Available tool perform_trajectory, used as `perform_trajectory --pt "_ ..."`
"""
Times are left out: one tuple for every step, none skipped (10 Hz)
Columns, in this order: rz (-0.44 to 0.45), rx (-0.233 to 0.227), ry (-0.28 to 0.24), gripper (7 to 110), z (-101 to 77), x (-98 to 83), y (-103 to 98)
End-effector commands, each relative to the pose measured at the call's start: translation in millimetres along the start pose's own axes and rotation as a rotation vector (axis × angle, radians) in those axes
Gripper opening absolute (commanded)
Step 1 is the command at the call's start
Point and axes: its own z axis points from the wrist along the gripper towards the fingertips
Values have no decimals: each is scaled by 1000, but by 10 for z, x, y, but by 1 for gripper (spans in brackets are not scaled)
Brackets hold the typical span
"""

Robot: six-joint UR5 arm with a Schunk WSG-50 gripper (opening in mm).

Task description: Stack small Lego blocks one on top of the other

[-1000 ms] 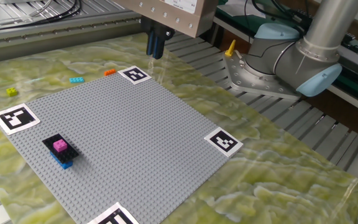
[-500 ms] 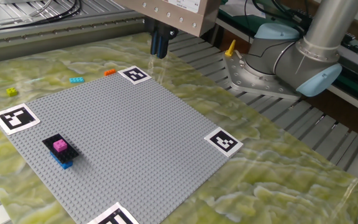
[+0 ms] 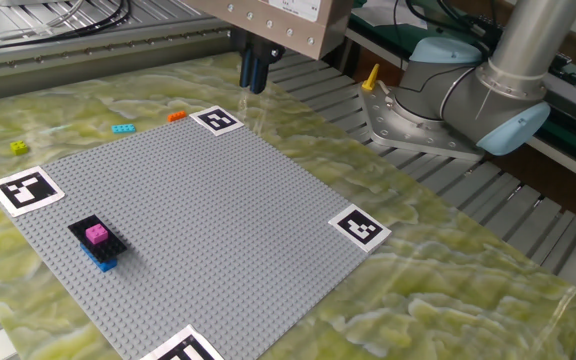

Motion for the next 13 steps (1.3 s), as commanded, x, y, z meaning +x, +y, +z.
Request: perform_trajectory --pt "2 21 -2 7 -12 -2 -56" --pt "1 -69 9 7 -17 24 167" --pt "-12 6 47 7 -14 120 -21" --pt "-37 124 94 7 -42 229 -318" --pt "-4 81 35 7 -21 88 -207" --pt "37 -75 20 7 -19 47 185" --pt "14 -77 26 7 -20 66 190" --pt "-46 0 49 7 -14 125 -8" --pt "-151 23 14 7 -12 31 -65" --pt "-152 -57 -101 7 -28 -238 155" --pt "-90 -32 -78 7 -23 -188 88" --pt "-90 40 -41 7 6 -131 -115" --pt "-105 41 -35 7 94 -203 -194"
